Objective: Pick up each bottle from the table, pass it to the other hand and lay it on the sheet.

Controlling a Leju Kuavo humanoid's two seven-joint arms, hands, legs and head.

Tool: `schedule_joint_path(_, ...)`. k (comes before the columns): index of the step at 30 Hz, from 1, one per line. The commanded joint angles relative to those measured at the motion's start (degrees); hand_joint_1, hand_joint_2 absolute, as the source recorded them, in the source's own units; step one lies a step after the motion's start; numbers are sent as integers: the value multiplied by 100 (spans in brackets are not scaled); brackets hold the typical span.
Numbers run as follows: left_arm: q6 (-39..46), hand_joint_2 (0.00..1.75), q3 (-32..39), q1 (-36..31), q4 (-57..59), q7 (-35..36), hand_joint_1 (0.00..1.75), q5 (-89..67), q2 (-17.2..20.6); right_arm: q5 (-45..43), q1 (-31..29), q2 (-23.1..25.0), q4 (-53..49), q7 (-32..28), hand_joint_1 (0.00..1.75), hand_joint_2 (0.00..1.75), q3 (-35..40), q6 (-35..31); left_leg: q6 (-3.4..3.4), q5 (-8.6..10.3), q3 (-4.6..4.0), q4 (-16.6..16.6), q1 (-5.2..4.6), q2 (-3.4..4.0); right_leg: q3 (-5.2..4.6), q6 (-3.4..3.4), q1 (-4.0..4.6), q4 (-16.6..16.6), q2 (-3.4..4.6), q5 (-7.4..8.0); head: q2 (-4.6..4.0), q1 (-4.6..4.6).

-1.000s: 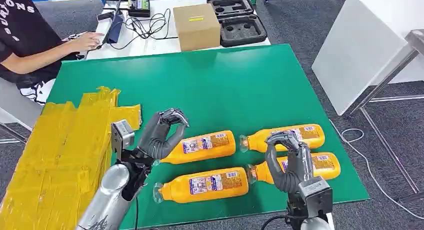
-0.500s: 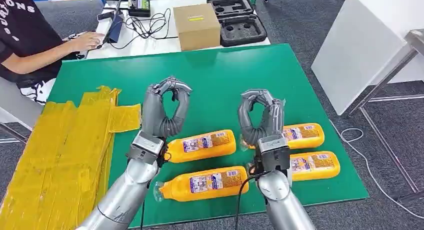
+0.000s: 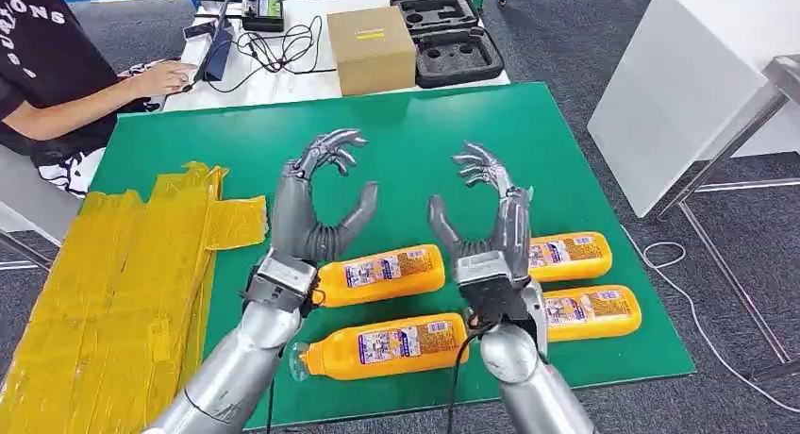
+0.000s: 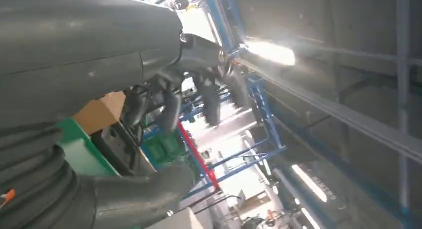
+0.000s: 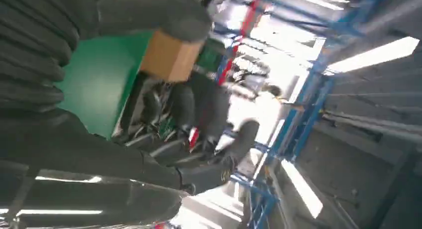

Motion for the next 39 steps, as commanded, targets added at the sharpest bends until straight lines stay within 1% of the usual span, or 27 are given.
schedule_joint_path(1,21,175,-143,13,544,217,0,-152,198,1503,561,-1283,-621,1431,0,175,-40,1084,-2,-10,34,-6,11,-36,53,-10,12,-22,-30,-12,0,2)
schedule_joint_path(3,-15,175,-50,126,560,243,0,-175,193,1850,763,-1542,-763,1618,0,175,-208,1280,-1,-4,21,-8,4,-32,37,-6,4,-19,-31,-8,0,2)
schedule_joint_path(6,-39,175,113,258,571,253,0,-194,159,1895,1014,-1931,-907,1658,0,175,-560,1586,0,-15,29,-4,8,-35,51,-9,8,-26,-29,-14,0,2)
schedule_joint_path(8,-90,175,187,312,583,284,0,-249,145,1904,1156,-2021,-1027,1651,0,175,-819,1854,8,-11,7,-3,-1,-28,24,-5,-1,-20,-22,-7,0,2)
schedule_joint_path(9,-113,175,211,338,583,304,0,-275,138,1931,1239,-2061,-1110,1644,0,175,-907,1945,7,-19,17,1,2,-31,38,-8,3,-23,-23,-12,0,2)
schedule_joint_path(10,-181,175,251,353,619,344,0,-305,110,1951,1354,-2159,-1222,1551,0,175,-1034,2184,12,-15,5,-1,-3,-26,22,-5,-2,-18,-19,-8,0,2)
schedule_joint_path(11,-224,175,266,325,691,370,0,-329,95,1782,1463,-2241,-1262,1526,0,175,-1162,2487,12,-23,14,3,0,-31,36,-8,1,-20,-24,-14,0,0)
schedule_joint_path(12,-255,175,281,315,761,389,0,-344,83,1787,1625,-2353,-1303,1503,0,175,-1362,2577,18,-21,7,2,-3,-30,27,-7,-2,-19,-24,-10,0,2)
schedule_joint_path(13,-290,175,301,309,811,415,0,-358,66,1822,1736,-2385,-1332,1488,0,175,-1561,2673,16,-28,18,6,2,-38,42,-10,3,-20,-30,-17,0,0)
schedule_joint_path(14,-313,175,307,304,846,428,0,-380,64,1826,1836,-2436,-1343,1452,0,175,-1728,2708,18,-19,9,1,-2,-43,32,-7,-1,-21,-37,-13,0,2)
schedule_joint_path(15,-346,175,330,303,890,452,0,-410,54,1996,1944,-2476,-1361,1365,0,175,-1954,2743,16,-26,20,5,4,-51,49,-11,4,-24,-42,-19,0,0)
schedule_joint_path(16,-376,175,357,304,924,478,0,-432,44,2337,2015,-2494,-1357,1275,0,175,-2120,2659,18,-21,10,2,-1,-39,32,-7,-1,-22,-32,-12,0,0)
schedule_joint_path(17,-389,175,370,308,948,490,0,-445,48,2390,2062,-2492,-1351,1272,0,175,-2262,2650,21,-18,1,2,-6,-36,22,-3,-5,-19,-30,-9,0,0)
schedule_joint_path(19,-400,175,383,308,960,490,0,-454,45,2422,2088,-2483,-1359,1221,0,175,-2344,2665,21,-21,3,3,-5,-28,21,-4,-5,-19,-21,-8,0,2)
schedule_joint_path(20,-420,175,402,320,968,503,0,-474,37,2688,2163,-2518,-1391,1251,0,175,-2421,2629,20,-27,11,6,-2,-28,32,-7,-2,-19,-19,-12,0,0)
schedule_joint_path(21,-427,175,429,341,984,518,0,-489,27,2826,2264,-2565,-1417,1255,0,175,-2541,2612,22,-22,0,4,-5,-19,17,-4,-4,-18,-13,-5,0,0)
schedule_joint_path(22,-436,175,439,344,1006,523,0,-498,28,2855,2316,-2656,-1408,1207,0,175,-2618,2629,20,-30,14,6,0,-27,35,-9,0,-20,-19,-13,0,2)
schedule_joint_path(23,-456,175,471,335,1054,526,0,-504,12,2759,2324,-2710,-1365,1084,0,175,-2773,2698,23,-23,3,3,-6,-28,22,-5,-6,-19,-22,-9,0,0)
schedule_joint_path(25,-495,175,504,319,1083,553,0,-550,0,2781,2225,-2818,-1255,975,0,175,-2900,2808,20,-35,22,9,2,-38,47,-12,2,-21,-29,-19,0,0)
schedule_joint_path(27,-551,175,534,258,1140,586,0,-554,-6,2580,2164,-3007,-1178,801,0,175,-2968,3087,24,-24,0,7,-6,-19,16,-4,-6,-16,-12,-6,0,0)
schedule_joint_path(31,-556,175,543,250,1148,587,0,-554,-6,2561,2153,-3024,-1163,789,0,175,-3001,3113,22,-28,10,8,0,-18,28,-7,-1,-21,-12,-7,0,0)
schedule_joint_path(32,-572,175,569,262,1141,587,0,-554,-3,2666,2143,-3081,-1125,804,0,175,-2986,3184,21,-33,19,11,2,-22,40,-10,2,-22,-15,-12,0,0)
schedule_joint_path(35,-649,175,641,291,1112,595,0,-480,-15,2635,2102,-3146,-963,744,0,175,-3046,3374,22,-29,12,9,0,-13,29,-8,-1,-21,-7,-7,0,0)
schedule_joint_path(38,-755,175,680,308,1039,585,0,-430,-28,2631,2260,-3209,-1012,678,0,175,-3143,3463,22,-28,10,8,1,-16,29,-7,1,-23,-11,-6,0,2)
schedule_joint_path(39,-786,175,692,313,1003,591,0,-427,-25,2628,2394,-3221,-1116,653,0,175,-3187,3518,21,-33,19,10,3,-18,39,-10,3,-23,-11,-11,0,0)
